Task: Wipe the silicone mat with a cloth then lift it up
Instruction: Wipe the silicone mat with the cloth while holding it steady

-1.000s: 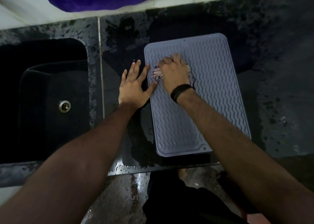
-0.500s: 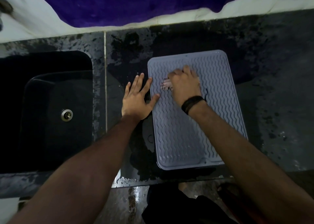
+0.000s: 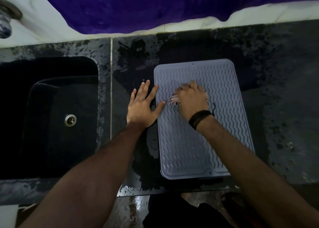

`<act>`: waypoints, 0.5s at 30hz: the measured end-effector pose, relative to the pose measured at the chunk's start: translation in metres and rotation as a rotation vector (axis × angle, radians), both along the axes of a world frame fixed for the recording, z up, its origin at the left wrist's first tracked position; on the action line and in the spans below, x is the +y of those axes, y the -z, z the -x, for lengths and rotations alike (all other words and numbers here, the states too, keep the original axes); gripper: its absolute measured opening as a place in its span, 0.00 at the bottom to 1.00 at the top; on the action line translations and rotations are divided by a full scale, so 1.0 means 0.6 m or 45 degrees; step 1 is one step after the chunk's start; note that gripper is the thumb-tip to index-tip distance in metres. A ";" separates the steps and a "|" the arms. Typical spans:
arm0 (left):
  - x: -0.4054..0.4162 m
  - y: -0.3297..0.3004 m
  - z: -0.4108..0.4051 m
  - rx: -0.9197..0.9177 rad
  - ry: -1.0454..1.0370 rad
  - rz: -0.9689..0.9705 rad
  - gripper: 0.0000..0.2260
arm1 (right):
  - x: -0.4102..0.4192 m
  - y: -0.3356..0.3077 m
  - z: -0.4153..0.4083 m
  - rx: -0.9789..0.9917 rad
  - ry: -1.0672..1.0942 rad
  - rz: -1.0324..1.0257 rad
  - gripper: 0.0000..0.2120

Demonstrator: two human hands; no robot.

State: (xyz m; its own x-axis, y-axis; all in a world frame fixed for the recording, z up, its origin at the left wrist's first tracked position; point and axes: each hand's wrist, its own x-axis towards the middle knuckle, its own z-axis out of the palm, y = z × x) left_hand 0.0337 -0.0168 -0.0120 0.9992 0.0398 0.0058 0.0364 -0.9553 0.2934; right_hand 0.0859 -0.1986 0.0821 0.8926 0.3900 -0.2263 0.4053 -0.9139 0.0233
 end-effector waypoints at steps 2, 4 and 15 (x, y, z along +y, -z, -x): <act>0.000 0.001 -0.001 0.009 0.001 0.005 0.34 | 0.014 -0.011 -0.028 -0.044 0.018 -0.018 0.17; 0.000 0.001 -0.001 0.009 -0.006 0.005 0.34 | 0.043 -0.017 -0.066 -0.116 0.024 -0.047 0.19; -0.003 -0.003 0.000 0.010 -0.002 0.009 0.33 | 0.090 0.009 -0.137 -0.113 -0.040 0.028 0.16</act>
